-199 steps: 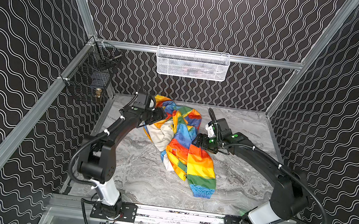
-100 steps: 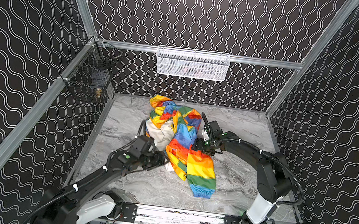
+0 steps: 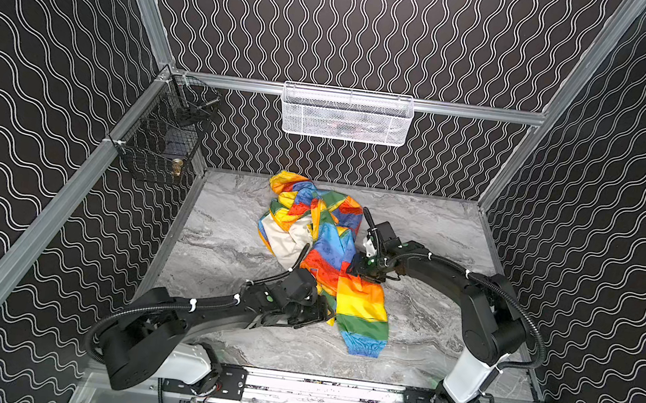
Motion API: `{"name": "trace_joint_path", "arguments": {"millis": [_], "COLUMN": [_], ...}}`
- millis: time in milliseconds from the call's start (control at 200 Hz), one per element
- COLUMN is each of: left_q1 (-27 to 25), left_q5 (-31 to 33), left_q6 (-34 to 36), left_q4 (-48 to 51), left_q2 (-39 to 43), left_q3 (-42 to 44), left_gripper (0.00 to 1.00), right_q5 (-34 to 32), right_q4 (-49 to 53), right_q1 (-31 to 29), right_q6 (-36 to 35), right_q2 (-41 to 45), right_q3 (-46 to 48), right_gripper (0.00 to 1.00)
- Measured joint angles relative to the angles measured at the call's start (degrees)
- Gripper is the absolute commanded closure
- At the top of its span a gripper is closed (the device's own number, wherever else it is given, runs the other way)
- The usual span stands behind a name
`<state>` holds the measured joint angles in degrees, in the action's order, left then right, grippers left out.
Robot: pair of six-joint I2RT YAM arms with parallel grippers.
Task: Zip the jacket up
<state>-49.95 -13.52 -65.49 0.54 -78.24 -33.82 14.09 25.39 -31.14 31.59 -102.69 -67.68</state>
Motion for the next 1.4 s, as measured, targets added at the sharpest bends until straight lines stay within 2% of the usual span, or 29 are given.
{"name": "trace_joint_path", "arguments": {"millis": [70, 200, 305, 460, 576, 711, 866, 1201, 1401], "left_q1": [-0.04, -0.09, -0.11, 0.02, 0.72, 1.66, 2.08, 2.49, 2.49], "left_q5": [1.03, 1.64, 2.82, 4.26, 4.37, 4.31, 2.10, -10.62, -16.85], "left_q6": [-0.24, -0.31, -0.28, 0.20, 1.40, 2.97, 6.23, 19.17, 25.83], "left_q4": [-1.27, -2.60, -3.10, -2.97, -2.51, -0.63, 2.25, 12.85, 19.85], "left_q2": [-1.64, -5.57, -7.48, -8.07, -7.17, -5.16, -2.60, 0.52, 2.64], "left_q3": [-0.09, -0.79, -1.09, -1.81, -2.16, -2.91, -4.59, -12.44, -15.91], "left_gripper": [0.33, 0.40, 0.55, 0.85, 1.00, 1.00, 1.00, 1.00, 1.00], "right_q5": [0.13, 0.35, 0.37, 0.35, 0.20, 0.13, -0.22, -1.16, -4.70], "right_q4": [-0.22, -0.74, -1.07, -1.29, -1.33, -1.31, -0.87, 4.33, 8.28], "right_q1": [0.00, 0.00, 0.02, 0.31, 1.29, 3.23, 6.38, 16.37, 22.01], "right_q6": [0.37, 0.57, 0.72, 0.74, 0.72, 0.35, -0.83, -5.35, -7.02], "right_q2": [0.04, 0.09, 0.26, 1.36, 2.89, 5.14, 6.86, 10.99, 11.02], "right_q3": [0.17, 0.70, 1.16, 2.12, 3.08, 3.93, 4.00, 2.69, -0.68], "right_gripper": [0.52, 0.57, 0.66, 0.84, 0.93, 1.00, 1.00, 1.00, 1.00]}}
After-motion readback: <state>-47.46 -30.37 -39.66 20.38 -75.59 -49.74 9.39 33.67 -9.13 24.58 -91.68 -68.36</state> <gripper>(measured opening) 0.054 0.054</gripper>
